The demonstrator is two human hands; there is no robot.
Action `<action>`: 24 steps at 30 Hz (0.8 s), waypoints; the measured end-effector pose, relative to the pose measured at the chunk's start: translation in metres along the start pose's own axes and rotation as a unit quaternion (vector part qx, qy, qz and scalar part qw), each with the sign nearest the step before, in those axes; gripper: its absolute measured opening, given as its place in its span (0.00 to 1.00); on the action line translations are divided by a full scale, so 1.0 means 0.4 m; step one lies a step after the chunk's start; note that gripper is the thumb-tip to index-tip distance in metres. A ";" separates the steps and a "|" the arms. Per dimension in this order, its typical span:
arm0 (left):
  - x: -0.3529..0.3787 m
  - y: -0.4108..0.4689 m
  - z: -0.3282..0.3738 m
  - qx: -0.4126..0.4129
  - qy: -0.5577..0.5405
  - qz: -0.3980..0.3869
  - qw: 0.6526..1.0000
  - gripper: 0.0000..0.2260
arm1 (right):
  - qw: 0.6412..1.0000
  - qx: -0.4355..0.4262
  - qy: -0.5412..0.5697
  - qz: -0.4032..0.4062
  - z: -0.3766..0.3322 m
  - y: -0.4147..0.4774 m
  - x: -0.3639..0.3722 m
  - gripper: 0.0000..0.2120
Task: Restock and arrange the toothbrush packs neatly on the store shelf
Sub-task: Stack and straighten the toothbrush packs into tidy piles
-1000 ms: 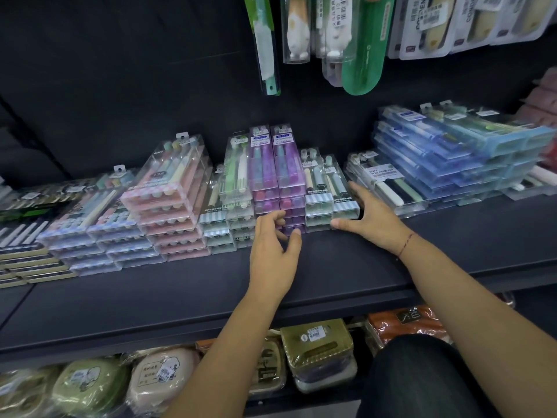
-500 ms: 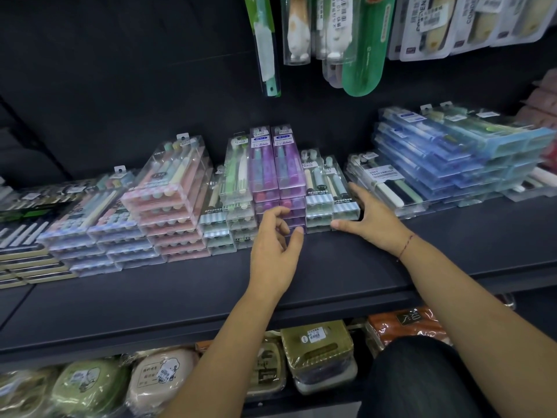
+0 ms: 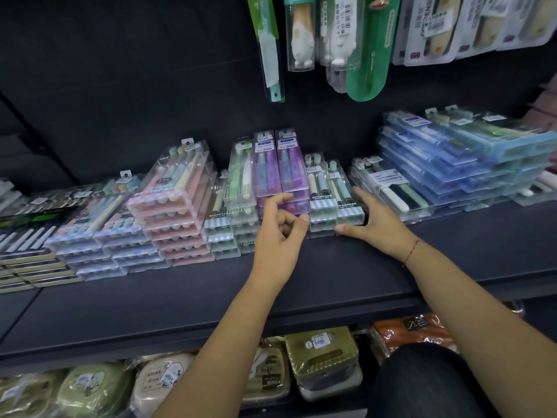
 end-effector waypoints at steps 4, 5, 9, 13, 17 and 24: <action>-0.020 -0.029 0.025 0.071 0.080 0.064 0.992 0.11 | 1.000 0.003 0.001 0.000 0.005 0.003 0.001 0.47; -0.024 -0.034 0.030 0.089 0.102 0.077 0.988 0.11 | 1.000 0.002 0.000 0.001 0.006 0.004 0.001 0.47; -0.031 -0.023 0.025 0.036 0.044 0.079 0.995 0.15 | 1.000 0.003 0.000 -0.001 0.009 0.004 0.003 0.48; -0.033 -0.014 0.030 0.021 0.032 0.079 0.996 0.14 | 1.000 0.000 0.008 -0.003 0.008 0.005 0.003 0.47; -0.024 -0.025 0.025 0.017 0.051 0.074 0.996 0.15 | 1.000 -0.001 0.005 -0.002 0.012 0.006 0.004 0.48; 0.106 -0.071 0.004 0.119 0.320 -0.102 0.934 0.16 | 1.000 -0.009 -0.013 0.008 0.012 0.011 0.004 0.48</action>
Point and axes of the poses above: each hand's wrist, its own y-axis towards the middle knuckle, its own x-axis out of the palm, z = x × y, the point moved 7 cm from there along y, towards the middle knuckle, and after that the axes turned 1 degree about -y, right-handed, at the moved point
